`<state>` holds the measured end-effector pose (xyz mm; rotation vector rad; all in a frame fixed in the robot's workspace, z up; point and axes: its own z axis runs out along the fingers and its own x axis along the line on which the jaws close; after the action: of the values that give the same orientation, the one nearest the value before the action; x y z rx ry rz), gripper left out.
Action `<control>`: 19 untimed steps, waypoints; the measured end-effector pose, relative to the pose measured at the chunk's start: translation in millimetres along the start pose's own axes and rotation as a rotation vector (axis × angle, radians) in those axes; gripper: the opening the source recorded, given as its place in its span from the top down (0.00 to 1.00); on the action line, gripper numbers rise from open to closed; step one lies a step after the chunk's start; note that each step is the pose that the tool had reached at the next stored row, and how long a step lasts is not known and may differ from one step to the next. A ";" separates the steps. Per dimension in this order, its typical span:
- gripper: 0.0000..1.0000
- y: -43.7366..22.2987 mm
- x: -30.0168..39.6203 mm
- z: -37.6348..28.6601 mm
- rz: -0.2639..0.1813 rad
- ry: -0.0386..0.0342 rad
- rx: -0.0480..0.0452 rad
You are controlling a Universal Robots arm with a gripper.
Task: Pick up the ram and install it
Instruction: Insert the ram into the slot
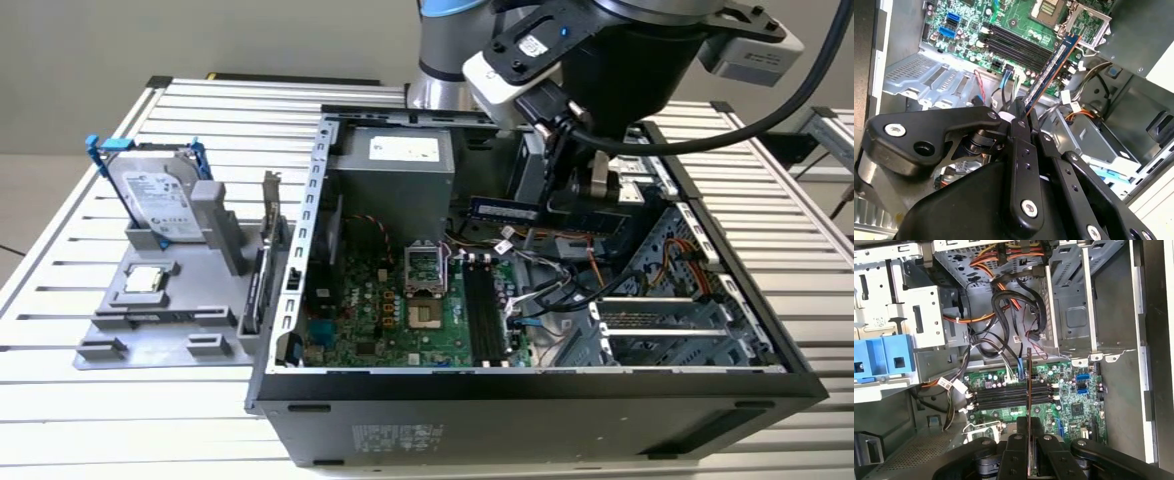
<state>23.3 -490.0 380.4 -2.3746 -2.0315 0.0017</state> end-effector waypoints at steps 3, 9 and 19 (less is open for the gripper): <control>1.00 0.0 -0.1 0.0 0.016 0.0002 -0.0002; 1.00 0.0 -0.3 0.0 0.050 0.0007 -0.0005; 1.00 0.1 -0.8 0.0 0.109 0.0015 -0.0011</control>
<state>23.3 -490.8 380.4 -2.4814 -1.8993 0.0002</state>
